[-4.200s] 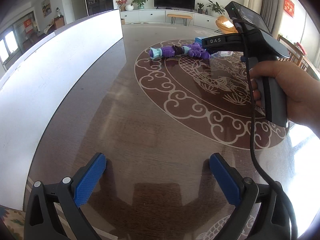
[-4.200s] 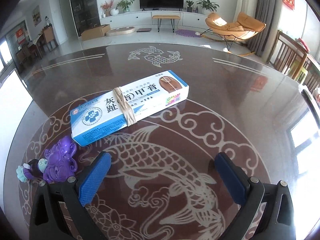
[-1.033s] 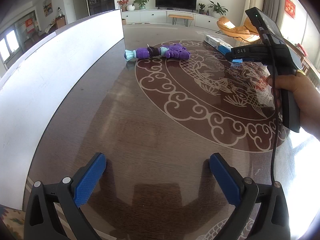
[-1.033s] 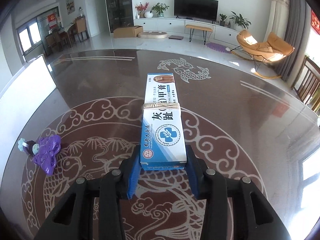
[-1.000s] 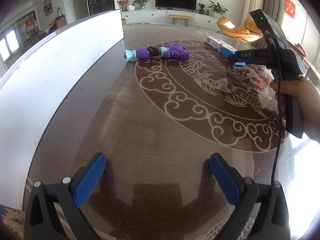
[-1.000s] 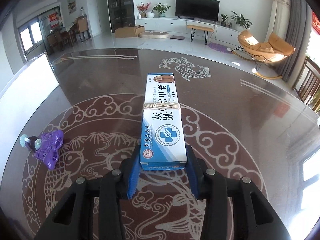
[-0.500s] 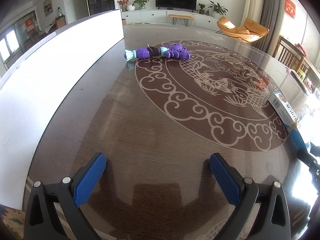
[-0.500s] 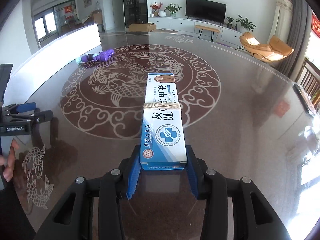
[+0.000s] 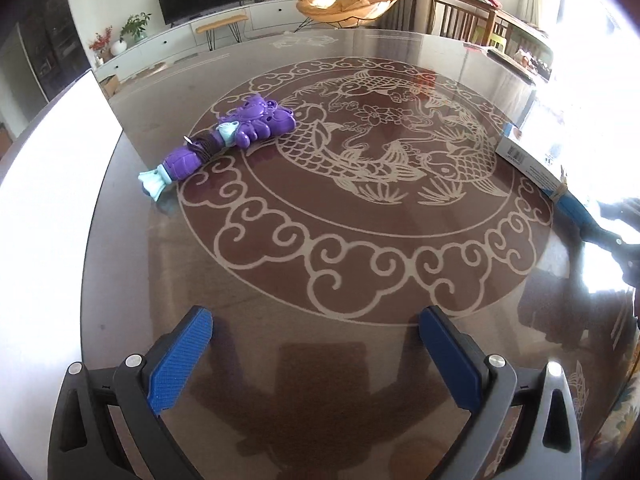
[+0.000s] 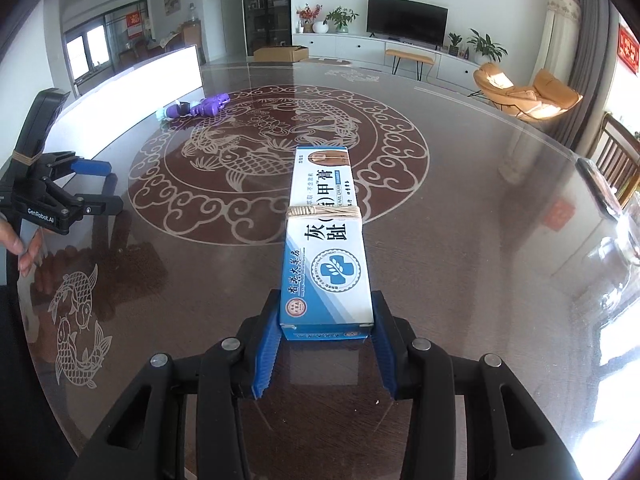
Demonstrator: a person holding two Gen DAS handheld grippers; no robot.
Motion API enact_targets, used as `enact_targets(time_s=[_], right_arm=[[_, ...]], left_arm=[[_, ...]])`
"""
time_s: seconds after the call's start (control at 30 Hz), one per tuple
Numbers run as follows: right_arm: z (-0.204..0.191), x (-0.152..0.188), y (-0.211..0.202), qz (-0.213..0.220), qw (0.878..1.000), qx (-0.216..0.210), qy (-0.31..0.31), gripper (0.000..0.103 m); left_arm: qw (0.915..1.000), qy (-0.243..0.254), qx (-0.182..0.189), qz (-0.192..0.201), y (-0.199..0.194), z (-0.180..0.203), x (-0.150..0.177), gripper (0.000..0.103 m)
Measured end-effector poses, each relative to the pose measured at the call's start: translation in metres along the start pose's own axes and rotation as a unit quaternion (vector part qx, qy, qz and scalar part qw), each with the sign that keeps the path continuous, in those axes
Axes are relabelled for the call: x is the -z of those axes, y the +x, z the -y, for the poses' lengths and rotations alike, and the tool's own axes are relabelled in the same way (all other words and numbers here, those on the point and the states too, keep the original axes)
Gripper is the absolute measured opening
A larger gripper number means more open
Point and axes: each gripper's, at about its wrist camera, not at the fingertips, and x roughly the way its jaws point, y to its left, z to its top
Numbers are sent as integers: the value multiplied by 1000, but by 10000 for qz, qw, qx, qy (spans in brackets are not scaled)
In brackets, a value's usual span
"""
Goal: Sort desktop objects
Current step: 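Grasp the purple butterfly toy wand with the left tool while the right holds the box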
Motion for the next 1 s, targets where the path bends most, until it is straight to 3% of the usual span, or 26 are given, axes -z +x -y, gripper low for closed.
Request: enact_targets(time_s=[0.17,0.37,0.47,0.6,0.7,0.77,0.83,0.9,1.0], right_arm=[[1,0,-1,1,10000,-72,40,44],[1,1,-2,-2,9999,-101,40,45],[2,0,-2,-3,9999,-96,38,45],[1,0,-2,-3,9999,-94,35,45],[1,1,-3,-2,10000,-86,29,45],[1,1,-3,-2,10000,-83,27,45],[2,0,-3,-2,10000,-83,28,45],[1,0,-3,-3,10000,-82,26,45],[2,0,-3,-3,10000,-82,26,45]], left_arm=[[9981,180,-577,-94,19,-32,-45,103],[9975,119,-693,17,46,-54,-90,103],[9983,63,-569,104,57,-61,-105,103],[9984,-563,72,-1,68,-70,-108,103],[9992,-378,91,-11,64,-58,-102,103],[9995,-217,156,147,55,-48,-94,92],[9992,-231,140,300,45,-42,-88,49],[9990,-264,43,348,39,-34,-82,23],[9975,-449,-288,463,31,-16,-65,23]])
